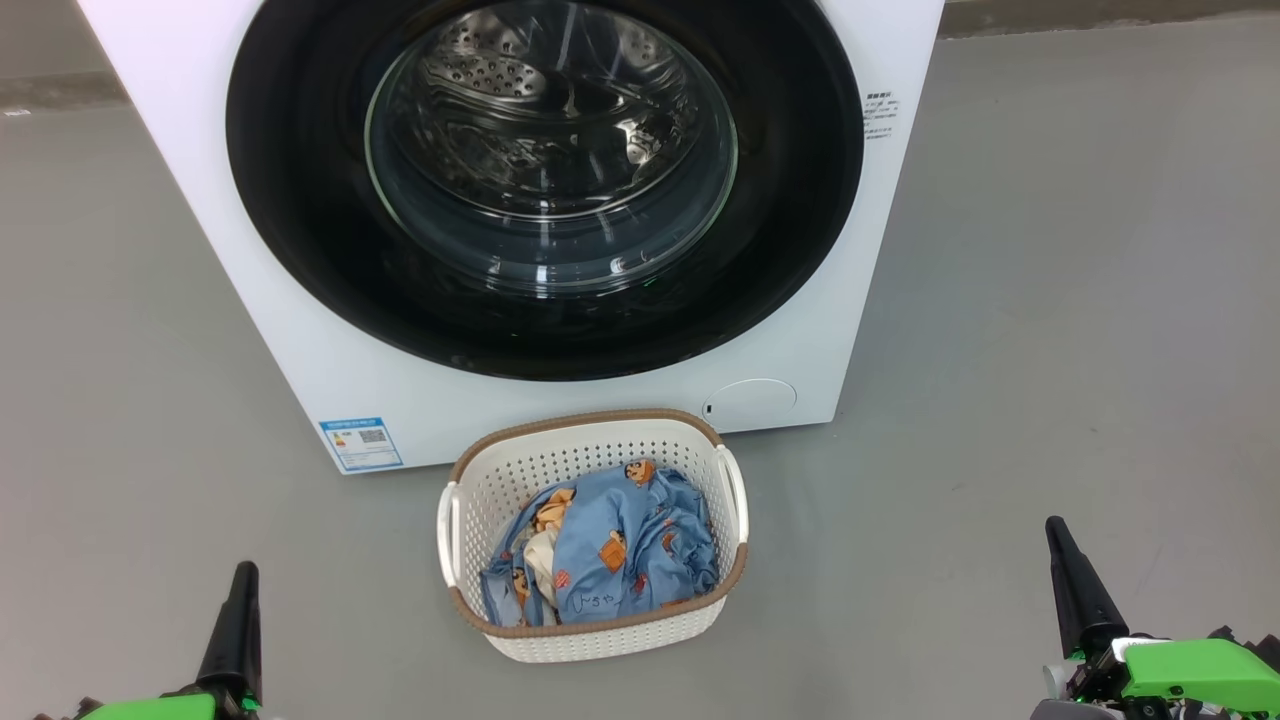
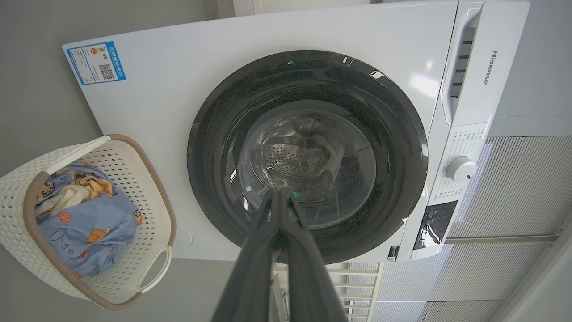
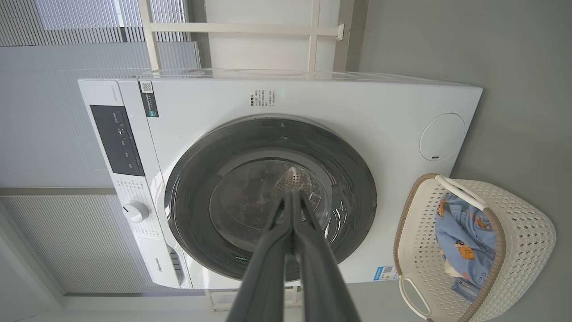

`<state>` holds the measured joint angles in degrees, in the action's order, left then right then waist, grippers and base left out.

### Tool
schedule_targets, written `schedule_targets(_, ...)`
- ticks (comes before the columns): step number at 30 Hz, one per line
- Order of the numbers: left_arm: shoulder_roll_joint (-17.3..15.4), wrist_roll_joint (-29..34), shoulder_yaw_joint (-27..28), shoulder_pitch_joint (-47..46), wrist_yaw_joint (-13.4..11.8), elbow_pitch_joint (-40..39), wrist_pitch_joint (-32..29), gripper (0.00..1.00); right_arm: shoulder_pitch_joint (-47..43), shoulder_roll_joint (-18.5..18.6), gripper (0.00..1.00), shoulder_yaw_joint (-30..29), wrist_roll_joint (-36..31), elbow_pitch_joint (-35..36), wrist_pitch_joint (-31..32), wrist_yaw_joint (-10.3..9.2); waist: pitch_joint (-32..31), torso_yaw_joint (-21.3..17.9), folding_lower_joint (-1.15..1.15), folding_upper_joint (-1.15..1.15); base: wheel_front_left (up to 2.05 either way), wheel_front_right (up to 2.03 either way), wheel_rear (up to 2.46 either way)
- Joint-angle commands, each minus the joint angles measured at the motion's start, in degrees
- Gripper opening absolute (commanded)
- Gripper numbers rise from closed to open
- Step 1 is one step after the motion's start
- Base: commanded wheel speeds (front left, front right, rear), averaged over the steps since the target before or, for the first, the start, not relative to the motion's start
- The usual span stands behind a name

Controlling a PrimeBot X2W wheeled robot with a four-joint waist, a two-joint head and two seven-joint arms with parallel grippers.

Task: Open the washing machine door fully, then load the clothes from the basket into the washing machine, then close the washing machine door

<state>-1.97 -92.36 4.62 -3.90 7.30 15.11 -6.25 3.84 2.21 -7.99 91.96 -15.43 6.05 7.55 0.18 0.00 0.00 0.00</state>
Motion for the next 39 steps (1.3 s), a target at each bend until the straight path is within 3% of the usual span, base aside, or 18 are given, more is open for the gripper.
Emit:
schedule_targets(1, -0.91, 0.24, 1.95, -2.29, 0.19, -1.07, -0.28, 0.00, 2.35, 0.66, 0.00, 1.49, 0.22, 1.41, 0.43, -0.06, 0.00, 0.00, 0.00, 0.00, 0.00, 0.00, 0.00)
schedule_targets(39, -0.91, 0.24, 1.96, -2.30, 0.19, -1.07, -0.29, 0.00, 2.35, 0.66, 0.00, 1.49, 0.22, 1.41, 0.42, -0.06, 0.00, 0.00, 0.00, 0.00, 0.00, 0.00, 0.00)
